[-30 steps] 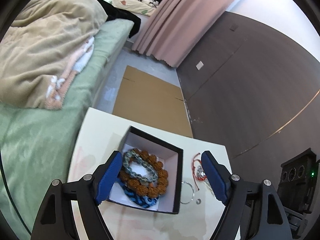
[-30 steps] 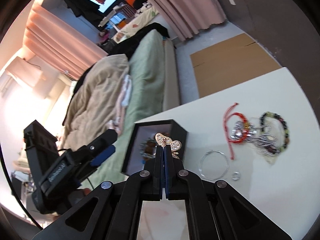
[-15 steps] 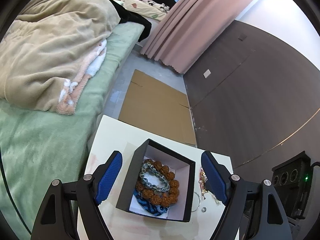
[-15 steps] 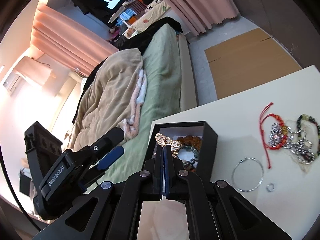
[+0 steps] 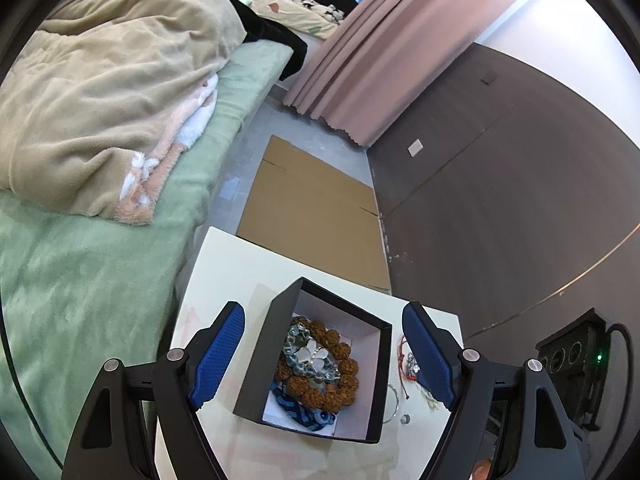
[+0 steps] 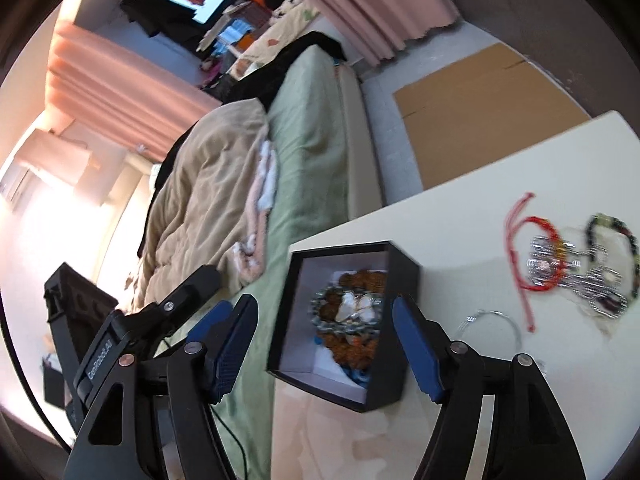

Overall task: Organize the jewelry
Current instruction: 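Withdraw both grippers and move the left gripper toward the small silver ring, then close the left gripper on the small silver ring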

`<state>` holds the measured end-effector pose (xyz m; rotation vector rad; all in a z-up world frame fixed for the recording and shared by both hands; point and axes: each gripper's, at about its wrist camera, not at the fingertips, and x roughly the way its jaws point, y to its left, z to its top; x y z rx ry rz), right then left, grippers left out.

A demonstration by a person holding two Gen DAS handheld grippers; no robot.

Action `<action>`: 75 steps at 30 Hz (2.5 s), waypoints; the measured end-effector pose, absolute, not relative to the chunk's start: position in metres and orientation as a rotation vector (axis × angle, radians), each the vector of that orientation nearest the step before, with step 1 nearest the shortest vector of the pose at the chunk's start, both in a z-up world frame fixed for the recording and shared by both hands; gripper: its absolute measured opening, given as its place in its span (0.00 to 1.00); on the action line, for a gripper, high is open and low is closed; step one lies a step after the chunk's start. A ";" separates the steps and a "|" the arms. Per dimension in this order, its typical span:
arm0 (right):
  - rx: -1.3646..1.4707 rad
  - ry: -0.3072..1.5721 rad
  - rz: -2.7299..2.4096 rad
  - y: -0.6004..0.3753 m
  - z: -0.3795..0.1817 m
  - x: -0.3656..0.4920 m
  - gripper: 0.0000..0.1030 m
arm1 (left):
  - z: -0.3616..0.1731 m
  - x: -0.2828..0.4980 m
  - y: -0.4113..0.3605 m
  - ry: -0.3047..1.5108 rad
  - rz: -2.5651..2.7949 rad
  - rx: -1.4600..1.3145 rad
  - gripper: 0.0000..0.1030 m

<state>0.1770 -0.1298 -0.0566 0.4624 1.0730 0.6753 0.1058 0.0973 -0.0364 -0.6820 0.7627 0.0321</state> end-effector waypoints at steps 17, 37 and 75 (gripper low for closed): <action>0.335 1.048 0.419 -0.208 -0.042 0.157 0.69 | -0.022 0.093 0.030 0.750 -0.049 -0.499 0.79; 0.438 1.068 0.260 -0.288 -0.046 0.148 0.69 | -0.043 0.090 -0.057 0.834 -0.175 -0.282 0.73; 0.462 1.154 0.201 -0.315 -0.065 0.176 0.68 | -0.112 0.130 -0.114 1.048 -0.238 -0.148 0.00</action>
